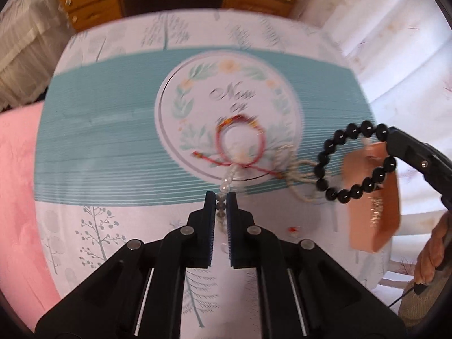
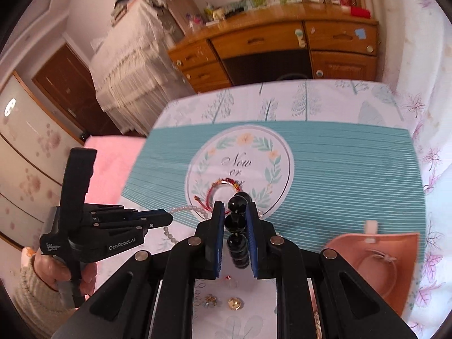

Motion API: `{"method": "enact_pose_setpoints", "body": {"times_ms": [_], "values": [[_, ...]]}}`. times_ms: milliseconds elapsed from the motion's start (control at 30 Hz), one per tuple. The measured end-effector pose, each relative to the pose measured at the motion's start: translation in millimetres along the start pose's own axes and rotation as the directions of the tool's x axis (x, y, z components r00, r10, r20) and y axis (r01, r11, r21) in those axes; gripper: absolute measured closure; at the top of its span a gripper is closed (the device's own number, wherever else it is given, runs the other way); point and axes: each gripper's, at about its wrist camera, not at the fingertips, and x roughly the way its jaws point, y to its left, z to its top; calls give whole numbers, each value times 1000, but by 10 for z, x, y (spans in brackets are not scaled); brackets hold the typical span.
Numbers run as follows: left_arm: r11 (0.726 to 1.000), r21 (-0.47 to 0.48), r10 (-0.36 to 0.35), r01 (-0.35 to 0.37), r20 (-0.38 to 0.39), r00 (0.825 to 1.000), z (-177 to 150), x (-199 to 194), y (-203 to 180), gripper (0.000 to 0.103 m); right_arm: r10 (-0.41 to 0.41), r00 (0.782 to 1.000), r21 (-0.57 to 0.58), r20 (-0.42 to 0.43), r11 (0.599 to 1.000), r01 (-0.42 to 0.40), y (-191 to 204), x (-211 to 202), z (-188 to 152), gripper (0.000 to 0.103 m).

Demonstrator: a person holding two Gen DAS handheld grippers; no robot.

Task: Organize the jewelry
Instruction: 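Lift the black bead bracelet with the right gripper while the left lifts the pearl bracelet, then lower both bracelets into the pink box and open both grippers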

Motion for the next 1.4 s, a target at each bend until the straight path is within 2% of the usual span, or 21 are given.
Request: {"method": "enact_pose_setpoints", "body": {"times_ms": [200, 400, 533, 767, 933, 1133, 1233, 1400], "values": [[996, 74, -63, 56, 96, 993, 68, -459, -449, 98, 15, 996, 25, 91, 1000, -17, -119, -636, -174, 88], [978, 165, -147, 124, 136, 980, 81, -726, -1046, 98, -37, 989, 79, 146, 997, 26, -493, -1187, -502, 88], [960, 227, -199, 165, 132, 971, 42, -747, -1460, 98, -67, 987, 143, 146, 989, 46, -810, -1344, -800, 88], [921, 310, -266, 238, 51, 963, -14, -361, -2235, 98, -140, 982, 243, 129, 964, 106, -1204, -1387, -1315, 88], [910, 330, -261, 251, -14, 965, -63, 196, -2571, 98, -166, 978, 282, 126, 951, 125, -1328, -1393, -1585, 88], [933, 295, -195, 204, -60, 979, -75, 717, -2518, 98, -218, 964, 291, 152, 942, 167, -1345, -1500, -1743, 88], [945, 289, -141, 154, -66, 988, -67, 852, -2445, 97, -227, 963, 290, 146, 940, 178, -1337, -1444, -1716, 88], [947, 276, -142, 162, -92, 986, -58, 844, -2331, 97, -231, 966, 294, 113, 937, 190, -1308, -1242, -1669, 88]]}}
